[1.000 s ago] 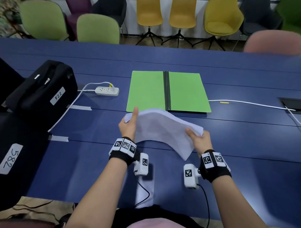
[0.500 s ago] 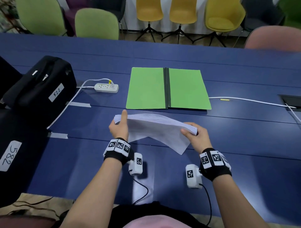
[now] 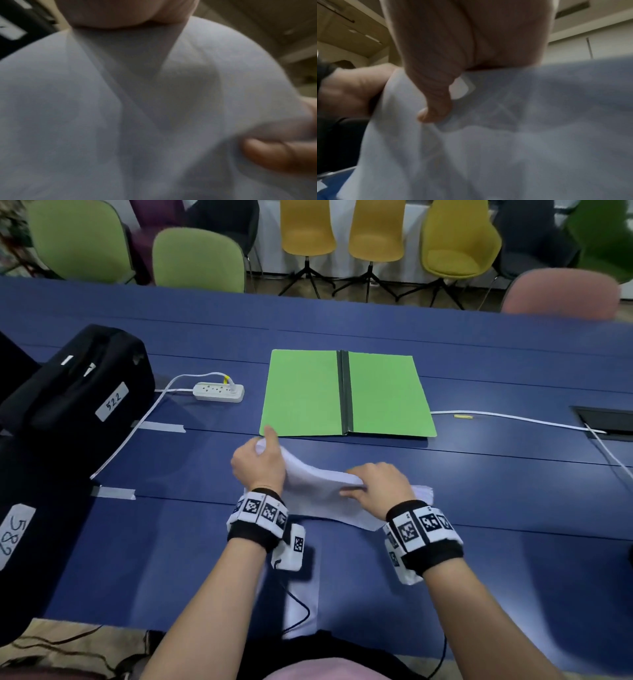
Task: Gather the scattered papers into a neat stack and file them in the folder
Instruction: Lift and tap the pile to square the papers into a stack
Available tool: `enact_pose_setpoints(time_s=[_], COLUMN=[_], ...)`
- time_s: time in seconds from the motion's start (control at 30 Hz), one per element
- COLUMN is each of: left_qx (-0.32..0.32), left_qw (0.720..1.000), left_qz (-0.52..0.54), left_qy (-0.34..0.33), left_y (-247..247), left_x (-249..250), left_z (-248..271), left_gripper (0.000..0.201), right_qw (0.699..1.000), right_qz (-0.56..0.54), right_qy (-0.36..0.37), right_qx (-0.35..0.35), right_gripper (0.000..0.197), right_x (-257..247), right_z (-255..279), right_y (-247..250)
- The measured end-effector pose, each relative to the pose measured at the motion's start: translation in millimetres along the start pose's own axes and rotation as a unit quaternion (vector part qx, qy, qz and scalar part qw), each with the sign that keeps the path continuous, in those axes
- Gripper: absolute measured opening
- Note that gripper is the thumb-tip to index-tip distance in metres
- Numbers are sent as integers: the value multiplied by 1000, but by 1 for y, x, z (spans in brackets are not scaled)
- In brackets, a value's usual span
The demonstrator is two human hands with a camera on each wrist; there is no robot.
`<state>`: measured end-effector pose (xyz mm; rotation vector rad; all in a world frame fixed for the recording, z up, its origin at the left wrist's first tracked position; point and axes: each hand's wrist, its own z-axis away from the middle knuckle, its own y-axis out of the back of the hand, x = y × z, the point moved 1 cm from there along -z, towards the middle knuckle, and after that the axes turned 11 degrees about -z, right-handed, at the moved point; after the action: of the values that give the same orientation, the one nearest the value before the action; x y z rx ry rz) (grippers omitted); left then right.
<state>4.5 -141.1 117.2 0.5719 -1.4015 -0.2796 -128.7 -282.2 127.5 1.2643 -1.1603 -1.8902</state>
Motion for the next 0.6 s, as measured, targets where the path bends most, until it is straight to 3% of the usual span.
enact_pose_setpoints(time_s=[0.13, 0.2, 0.27, 0.33, 0.4, 0.47, 0.5, 0.53, 0.6], left_qx=[-42, -93, -123, -155, -238, -293, -314, -341, -391], left_qw=[984, 963, 938, 928, 938, 940, 930, 906, 857], left_qz=[-19, -44, -147, -195, -103, 47, 139, 232, 325], left_qy=[-172, -248, -289, -278, -230, -166, -131, -97, -81], left_y=[15, 22, 29, 35, 41, 46, 47, 48, 48], left_x=[32, 36, 32, 23, 12, 13, 18, 25, 39], left_z=[12, 10, 1, -13, -26, -29, -27, -22, -11], left_gripper=[74, 76, 74, 65, 47, 21, 8, 9, 27], right_qw=[996, 986, 968, 940, 905, 870, 856, 844, 819], right_qz=[-81, -154, -241, -329, -416, -484, -505, -521, -548], right_qy=[-17, -32, -43, -50, -55, -46, -37, -32, -18], right_qx=[41, 48, 59, 69, 73, 87, 103, 124, 166], right_gripper=[15, 24, 38, 40, 23, 18, 18, 14, 13], right_x=[-2, 10, 26, 40, 46, 47, 47, 46, 41], right_z=[-1, 0, 3, 8, 15, 19, 19, 17, 13], right_y=[5, 14, 23, 32, 41, 47, 48, 48, 46])
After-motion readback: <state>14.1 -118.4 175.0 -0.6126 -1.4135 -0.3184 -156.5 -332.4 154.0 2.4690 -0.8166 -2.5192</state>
